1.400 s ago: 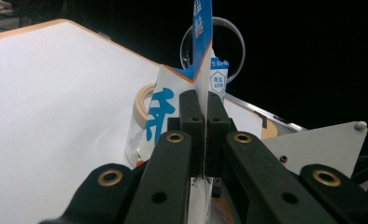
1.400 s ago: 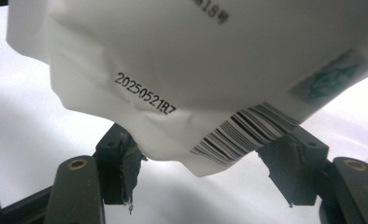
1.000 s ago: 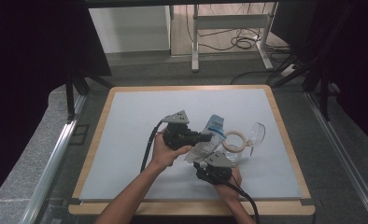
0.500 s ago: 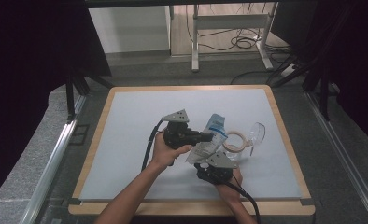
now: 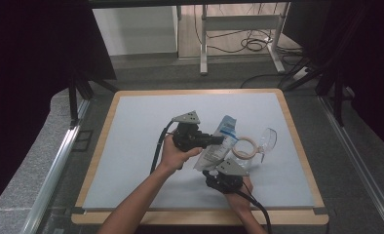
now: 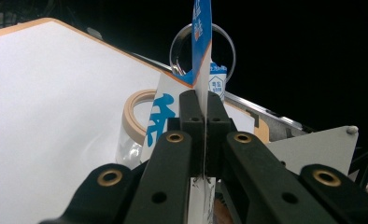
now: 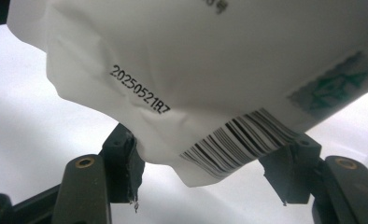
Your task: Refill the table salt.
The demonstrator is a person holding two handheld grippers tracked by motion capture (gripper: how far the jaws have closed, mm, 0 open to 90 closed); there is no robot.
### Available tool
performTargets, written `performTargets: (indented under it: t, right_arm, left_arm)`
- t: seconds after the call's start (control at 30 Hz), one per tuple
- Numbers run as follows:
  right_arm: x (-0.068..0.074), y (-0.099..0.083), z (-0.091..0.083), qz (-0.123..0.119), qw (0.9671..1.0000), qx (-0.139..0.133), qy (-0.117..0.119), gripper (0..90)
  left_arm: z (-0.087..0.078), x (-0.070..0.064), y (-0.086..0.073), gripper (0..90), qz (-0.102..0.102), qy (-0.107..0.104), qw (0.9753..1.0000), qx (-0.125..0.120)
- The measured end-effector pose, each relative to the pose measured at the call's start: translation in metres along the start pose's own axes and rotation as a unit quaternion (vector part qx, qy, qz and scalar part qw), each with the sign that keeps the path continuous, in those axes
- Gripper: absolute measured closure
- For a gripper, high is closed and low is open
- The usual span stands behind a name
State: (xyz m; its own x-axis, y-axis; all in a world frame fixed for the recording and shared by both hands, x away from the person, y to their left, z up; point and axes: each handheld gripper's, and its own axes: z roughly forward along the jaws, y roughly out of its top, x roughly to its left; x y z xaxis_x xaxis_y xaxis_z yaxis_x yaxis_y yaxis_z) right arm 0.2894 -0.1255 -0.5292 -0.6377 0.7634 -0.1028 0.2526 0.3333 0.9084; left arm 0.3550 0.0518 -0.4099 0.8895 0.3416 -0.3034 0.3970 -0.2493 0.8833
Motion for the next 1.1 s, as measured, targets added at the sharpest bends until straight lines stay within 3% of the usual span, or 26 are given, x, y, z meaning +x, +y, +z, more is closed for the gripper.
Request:
performTargets:
  t: [1.1]
  right_arm:
    - [-0.0023,0.0005,-0.0035,0.018,0.9997,-0.015,0.008,37.7]
  left_arm:
    - [0.0087,-0.0042,0.0080,90.0,0.003,0.000,1.0000,0.004]
